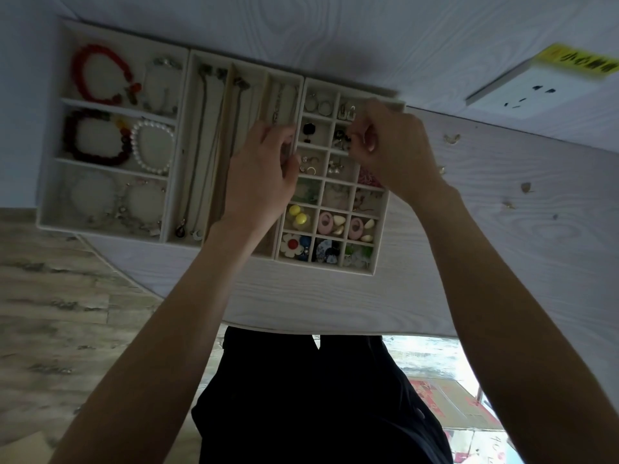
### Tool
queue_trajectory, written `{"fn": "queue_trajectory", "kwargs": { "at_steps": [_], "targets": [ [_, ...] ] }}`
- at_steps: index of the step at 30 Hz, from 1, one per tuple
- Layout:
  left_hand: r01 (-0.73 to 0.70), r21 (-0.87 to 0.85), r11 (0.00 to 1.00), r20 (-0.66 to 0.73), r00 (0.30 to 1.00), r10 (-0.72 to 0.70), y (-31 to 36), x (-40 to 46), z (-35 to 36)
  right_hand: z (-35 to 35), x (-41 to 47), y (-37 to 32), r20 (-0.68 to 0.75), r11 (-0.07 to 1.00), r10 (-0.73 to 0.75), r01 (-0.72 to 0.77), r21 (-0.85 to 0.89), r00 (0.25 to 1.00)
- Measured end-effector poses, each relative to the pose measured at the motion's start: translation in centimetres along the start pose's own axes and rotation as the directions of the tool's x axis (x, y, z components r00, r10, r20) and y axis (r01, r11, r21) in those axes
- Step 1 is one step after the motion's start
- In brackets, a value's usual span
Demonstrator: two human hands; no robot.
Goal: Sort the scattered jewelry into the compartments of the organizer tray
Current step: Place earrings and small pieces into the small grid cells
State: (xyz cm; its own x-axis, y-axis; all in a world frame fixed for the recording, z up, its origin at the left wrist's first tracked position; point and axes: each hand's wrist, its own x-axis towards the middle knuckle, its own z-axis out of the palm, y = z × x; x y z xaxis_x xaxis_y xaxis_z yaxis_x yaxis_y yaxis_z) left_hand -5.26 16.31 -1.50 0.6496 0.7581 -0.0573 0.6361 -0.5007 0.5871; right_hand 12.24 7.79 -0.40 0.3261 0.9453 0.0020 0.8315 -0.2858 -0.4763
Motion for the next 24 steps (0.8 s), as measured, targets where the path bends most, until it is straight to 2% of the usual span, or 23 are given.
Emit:
{"fn": "queue_trajectory", "kwargs": {
  "at_steps": [5, 10, 18, 24],
  "targets": [
    [0.002, -0.014, 1.000, -0.007, 1.000, -0.002, 0.0, 0.0, 0.0, 0.3, 0.0, 0.6, 0.024, 0.998, -0.068, 0.068, 0.004, 0.997],
    [0.007, -0.020, 1.000, 0.003, 1.000, -0.007, -0.1, 0.0, 0.1, 0.1, 0.3, 1.2, 0.056, 0.998, -0.045, 0.043, 0.046, 0.997],
    [-0.002, -0.025, 1.000, 0.001, 1.000, 0.002, -0.1, -0.1, 0.0, -1.1, 1.1, 0.8, 0.141, 0.992, -0.126, 0.124, 0.023, 0.982],
    [-0.001, -0.027, 1.000, 0.010, 1.000, 0.001, 0.0, -0.1, -0.2, -1.3, 1.5, 1.0, 0.135, 0.991, -0.129, 0.123, 0.052, 0.982]
  ]
}}
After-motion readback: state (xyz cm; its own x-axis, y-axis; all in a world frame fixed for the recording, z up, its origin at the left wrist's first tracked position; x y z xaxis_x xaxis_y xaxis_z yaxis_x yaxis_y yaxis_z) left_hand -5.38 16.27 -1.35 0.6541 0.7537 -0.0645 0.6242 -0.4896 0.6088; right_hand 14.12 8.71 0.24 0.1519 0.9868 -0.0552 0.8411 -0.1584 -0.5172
